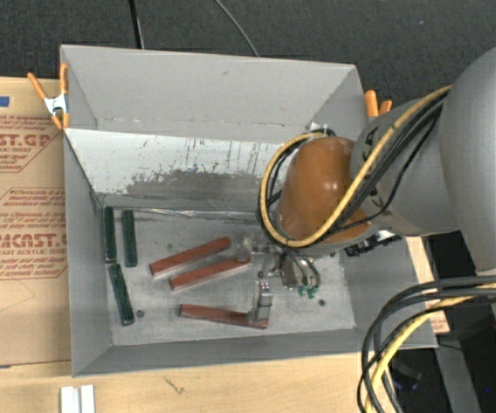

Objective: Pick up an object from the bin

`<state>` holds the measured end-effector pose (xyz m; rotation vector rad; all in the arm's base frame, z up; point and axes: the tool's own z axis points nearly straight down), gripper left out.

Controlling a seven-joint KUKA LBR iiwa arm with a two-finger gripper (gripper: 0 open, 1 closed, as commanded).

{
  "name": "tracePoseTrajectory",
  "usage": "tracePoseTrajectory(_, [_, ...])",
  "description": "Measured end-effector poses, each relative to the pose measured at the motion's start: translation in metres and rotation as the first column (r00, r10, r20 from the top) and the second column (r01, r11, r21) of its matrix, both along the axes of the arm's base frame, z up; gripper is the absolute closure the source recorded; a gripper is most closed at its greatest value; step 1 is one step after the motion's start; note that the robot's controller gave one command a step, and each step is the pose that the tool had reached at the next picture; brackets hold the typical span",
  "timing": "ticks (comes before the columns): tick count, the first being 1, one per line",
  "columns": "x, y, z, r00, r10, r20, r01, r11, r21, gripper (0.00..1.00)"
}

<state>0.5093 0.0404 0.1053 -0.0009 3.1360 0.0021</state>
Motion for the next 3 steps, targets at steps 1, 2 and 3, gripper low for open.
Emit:
tracePoseTrajectory(1, [-0.003, 0.043, -0.052, 1.0, 0.013, 0.009, -0.012, 1.0, -0.001, 0.0])
tracePoseTrajectory(2, [0.043, 0.069, 0.001, 0.998, -0.064, 0.004, 0.064, 0.998, 0.003, 0.0])
tracePoseTrajectory(3, [-0.011, 0.077, -0.027, 0.998, 0.067, -0.003, -0.067, 0.998, -0.001, 0.0])
